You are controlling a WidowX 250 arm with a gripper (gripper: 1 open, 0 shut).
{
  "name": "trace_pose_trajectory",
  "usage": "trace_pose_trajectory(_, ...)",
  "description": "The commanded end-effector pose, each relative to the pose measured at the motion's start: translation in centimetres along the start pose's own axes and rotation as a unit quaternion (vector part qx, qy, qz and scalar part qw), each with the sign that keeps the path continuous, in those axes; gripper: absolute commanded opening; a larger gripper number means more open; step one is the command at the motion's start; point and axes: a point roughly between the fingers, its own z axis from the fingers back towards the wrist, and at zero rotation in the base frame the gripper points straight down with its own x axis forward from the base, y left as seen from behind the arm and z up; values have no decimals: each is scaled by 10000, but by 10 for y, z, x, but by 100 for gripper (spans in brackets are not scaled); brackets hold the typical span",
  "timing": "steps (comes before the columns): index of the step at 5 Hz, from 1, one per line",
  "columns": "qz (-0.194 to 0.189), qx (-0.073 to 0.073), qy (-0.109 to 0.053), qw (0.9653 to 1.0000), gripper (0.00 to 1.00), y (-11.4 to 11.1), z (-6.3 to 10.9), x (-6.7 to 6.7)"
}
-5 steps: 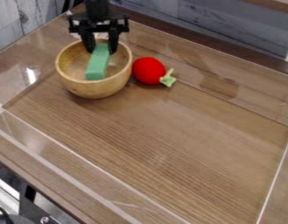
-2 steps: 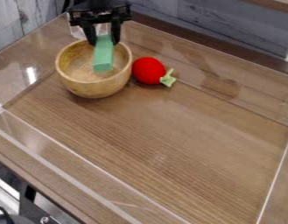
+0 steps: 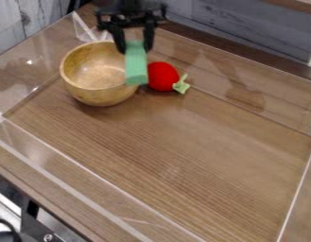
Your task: Remove the green block from the brown bowl and put it on the table
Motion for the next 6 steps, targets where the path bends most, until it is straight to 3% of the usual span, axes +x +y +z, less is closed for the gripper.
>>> trace_pose_trajectory(1,-64,-64,-446,9990,0,-20,14,-14)
trace_pose_trajectory(3,-768,-48,-411,9962,0,-44,-19,-50)
trace_pose_trajectory(4,-1204,-69,-356,9921,0,-49,-37,-62)
trace_pose_trajectory(6,-1675,13,-201,9857,0,-39,-52,-49)
